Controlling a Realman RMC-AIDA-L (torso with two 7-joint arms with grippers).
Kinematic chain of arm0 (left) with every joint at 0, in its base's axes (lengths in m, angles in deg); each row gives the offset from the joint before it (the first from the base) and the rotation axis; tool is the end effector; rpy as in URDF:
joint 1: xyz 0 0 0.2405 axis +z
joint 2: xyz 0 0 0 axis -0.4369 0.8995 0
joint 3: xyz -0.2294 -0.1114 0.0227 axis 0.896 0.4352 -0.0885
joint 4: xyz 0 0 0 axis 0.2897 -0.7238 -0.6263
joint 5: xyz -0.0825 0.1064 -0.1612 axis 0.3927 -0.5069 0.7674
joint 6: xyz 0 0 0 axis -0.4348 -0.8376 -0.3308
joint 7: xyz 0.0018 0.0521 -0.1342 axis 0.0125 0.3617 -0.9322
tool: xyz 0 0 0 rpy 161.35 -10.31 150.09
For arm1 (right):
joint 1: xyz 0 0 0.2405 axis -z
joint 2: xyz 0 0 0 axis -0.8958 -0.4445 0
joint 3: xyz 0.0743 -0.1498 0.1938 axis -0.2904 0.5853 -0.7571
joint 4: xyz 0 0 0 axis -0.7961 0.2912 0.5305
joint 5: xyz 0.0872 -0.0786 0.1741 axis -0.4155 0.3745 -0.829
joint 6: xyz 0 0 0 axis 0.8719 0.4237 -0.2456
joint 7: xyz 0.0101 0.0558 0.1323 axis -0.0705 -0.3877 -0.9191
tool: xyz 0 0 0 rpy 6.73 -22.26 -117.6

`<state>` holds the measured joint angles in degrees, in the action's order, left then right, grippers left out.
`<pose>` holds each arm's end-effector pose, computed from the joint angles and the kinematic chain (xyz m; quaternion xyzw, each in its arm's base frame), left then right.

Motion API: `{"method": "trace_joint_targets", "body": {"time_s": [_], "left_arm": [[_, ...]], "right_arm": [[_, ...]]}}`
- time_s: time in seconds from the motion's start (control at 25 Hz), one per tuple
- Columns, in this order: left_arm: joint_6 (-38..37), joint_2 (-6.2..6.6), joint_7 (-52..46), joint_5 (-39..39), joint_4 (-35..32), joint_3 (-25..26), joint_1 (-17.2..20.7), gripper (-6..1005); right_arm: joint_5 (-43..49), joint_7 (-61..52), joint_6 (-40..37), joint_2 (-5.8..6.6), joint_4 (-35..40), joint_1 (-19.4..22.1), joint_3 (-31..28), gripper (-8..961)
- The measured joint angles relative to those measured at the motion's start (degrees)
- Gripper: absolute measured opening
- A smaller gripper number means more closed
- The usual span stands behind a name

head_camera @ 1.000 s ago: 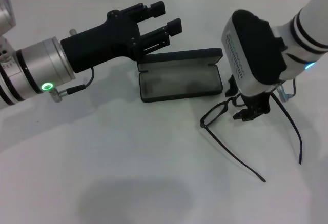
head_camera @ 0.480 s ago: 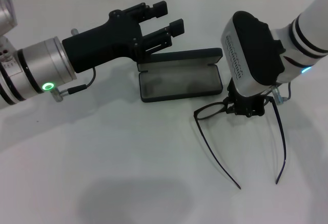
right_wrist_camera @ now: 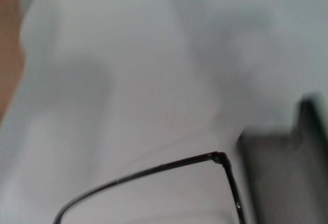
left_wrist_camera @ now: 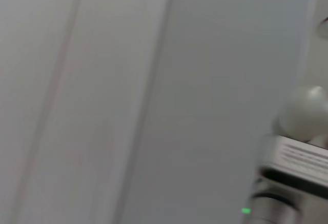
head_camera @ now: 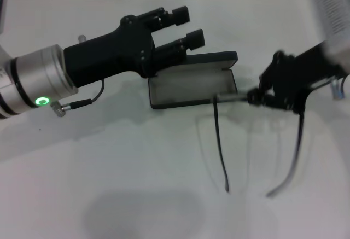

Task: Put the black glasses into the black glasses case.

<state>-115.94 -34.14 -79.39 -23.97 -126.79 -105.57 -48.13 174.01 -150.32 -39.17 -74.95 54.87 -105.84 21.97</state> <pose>-0.2068 0.3151 0.0044 -0.8722 -0.1477 -0.4475 0.1308 0.1263 0.3711 -0.0020 -0.9904 -0.1038 -0.0757 0.0502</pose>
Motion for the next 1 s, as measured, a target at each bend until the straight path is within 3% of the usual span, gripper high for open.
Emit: {"method": "trace_joint_targets", "body": {"time_s": [0.12, 0.32, 0.52, 0.76, 1.0], "left_arm": [[-5.5, 0.84, -2.3, -0.3, 0.0, 0.0, -0.8, 622], [-10.3, 2.07, -8.2, -0.7, 0.1, -0.5, -3.6, 622], [-11.6, 1.97, -10.4, -4.4, 2.6, -0.7, -8.4, 621], [-12.6, 1.4, -13.2, -9.4, 6.5, -0.8, -14.5, 621], [-12.4, 1.16, -13.4, -10.1, 7.2, -0.8, -15.2, 620]], "right_arm": [[-8.9, 5.2, -1.3, 0.02, 0.4, 4.6, -8.8, 116], [-25.9, 16.5, -1.5, 0.21, -9.0, 10.3, -17.1, 91], [-34.7, 23.6, -1.9, 0.66, -18.6, 11.3, -18.0, 89], [-35.6, 25.0, -3.5, 0.41, -20.6, 10.9, -18.1, 87], [-36.6, 25.5, -5.6, 0.16, -21.5, 10.9, -17.7, 85]]}}
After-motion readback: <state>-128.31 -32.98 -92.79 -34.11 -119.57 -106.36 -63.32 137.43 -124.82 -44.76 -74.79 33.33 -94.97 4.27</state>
